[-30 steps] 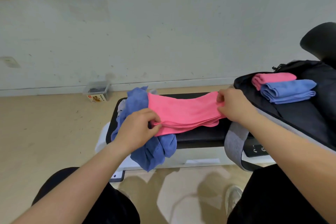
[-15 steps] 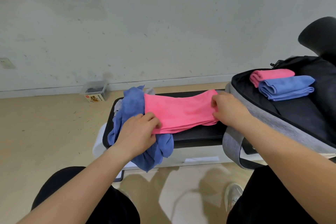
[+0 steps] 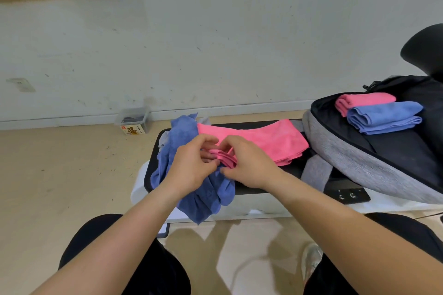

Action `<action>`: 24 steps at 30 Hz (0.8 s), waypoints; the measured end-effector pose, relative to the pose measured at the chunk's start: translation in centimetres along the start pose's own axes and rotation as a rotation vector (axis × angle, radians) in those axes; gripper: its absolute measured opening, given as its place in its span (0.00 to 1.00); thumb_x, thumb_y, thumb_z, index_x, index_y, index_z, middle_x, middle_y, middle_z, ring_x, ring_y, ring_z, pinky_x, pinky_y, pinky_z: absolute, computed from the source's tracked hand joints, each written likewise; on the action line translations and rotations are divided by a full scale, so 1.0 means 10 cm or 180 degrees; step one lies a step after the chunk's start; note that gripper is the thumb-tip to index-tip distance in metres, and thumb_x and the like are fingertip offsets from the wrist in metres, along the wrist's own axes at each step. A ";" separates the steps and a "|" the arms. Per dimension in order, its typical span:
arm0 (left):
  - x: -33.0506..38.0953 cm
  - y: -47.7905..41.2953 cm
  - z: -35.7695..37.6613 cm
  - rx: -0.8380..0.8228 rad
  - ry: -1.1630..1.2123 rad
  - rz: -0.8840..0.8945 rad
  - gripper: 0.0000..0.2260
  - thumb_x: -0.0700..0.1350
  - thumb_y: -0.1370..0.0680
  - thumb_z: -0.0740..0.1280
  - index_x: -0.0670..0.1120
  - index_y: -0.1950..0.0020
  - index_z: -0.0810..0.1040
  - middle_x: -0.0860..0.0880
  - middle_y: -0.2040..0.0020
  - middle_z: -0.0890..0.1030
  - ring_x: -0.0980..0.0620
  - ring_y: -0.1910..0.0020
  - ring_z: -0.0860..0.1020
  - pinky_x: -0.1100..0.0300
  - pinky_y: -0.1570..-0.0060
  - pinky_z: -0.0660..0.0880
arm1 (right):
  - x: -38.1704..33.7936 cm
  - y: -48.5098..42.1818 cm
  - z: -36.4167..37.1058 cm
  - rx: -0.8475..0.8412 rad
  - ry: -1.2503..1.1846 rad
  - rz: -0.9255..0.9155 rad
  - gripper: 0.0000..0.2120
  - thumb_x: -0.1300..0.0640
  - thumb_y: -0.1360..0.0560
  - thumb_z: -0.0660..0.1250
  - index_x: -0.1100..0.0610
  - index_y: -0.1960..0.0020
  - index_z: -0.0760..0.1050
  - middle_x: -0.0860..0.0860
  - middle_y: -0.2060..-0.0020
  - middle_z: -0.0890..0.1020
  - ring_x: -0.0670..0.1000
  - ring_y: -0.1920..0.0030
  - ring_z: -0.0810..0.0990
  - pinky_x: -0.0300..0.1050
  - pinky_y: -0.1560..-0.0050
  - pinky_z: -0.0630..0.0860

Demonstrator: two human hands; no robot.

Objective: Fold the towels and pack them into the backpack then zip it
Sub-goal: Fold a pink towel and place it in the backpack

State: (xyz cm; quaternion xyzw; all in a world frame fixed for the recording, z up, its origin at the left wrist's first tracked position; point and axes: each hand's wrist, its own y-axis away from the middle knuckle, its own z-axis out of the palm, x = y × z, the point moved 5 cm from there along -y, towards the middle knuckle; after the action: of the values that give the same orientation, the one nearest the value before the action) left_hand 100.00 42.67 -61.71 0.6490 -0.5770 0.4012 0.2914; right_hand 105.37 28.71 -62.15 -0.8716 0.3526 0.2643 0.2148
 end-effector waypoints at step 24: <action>0.31 -0.27 0.12 0.0293 -0.0488 0.0613 0.09 0.44 0.26 0.74 0.56 0.53 0.78 0.59 0.58 0.82 0.59 0.57 0.79 0.59 0.51 0.78 | 0.19 -0.07 -0.43 0.0103 -0.1493 0.0742 0.04 0.62 0.24 0.66 0.58 0.53 0.79 0.55 0.62 0.83 0.48 0.61 0.79 0.44 0.59 0.77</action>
State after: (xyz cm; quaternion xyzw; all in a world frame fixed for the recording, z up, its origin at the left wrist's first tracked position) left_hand 102.94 40.54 -59.43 0.6320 -0.6382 0.4026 0.1765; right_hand 108.37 25.80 -59.92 -0.7364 0.3954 0.4764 0.2727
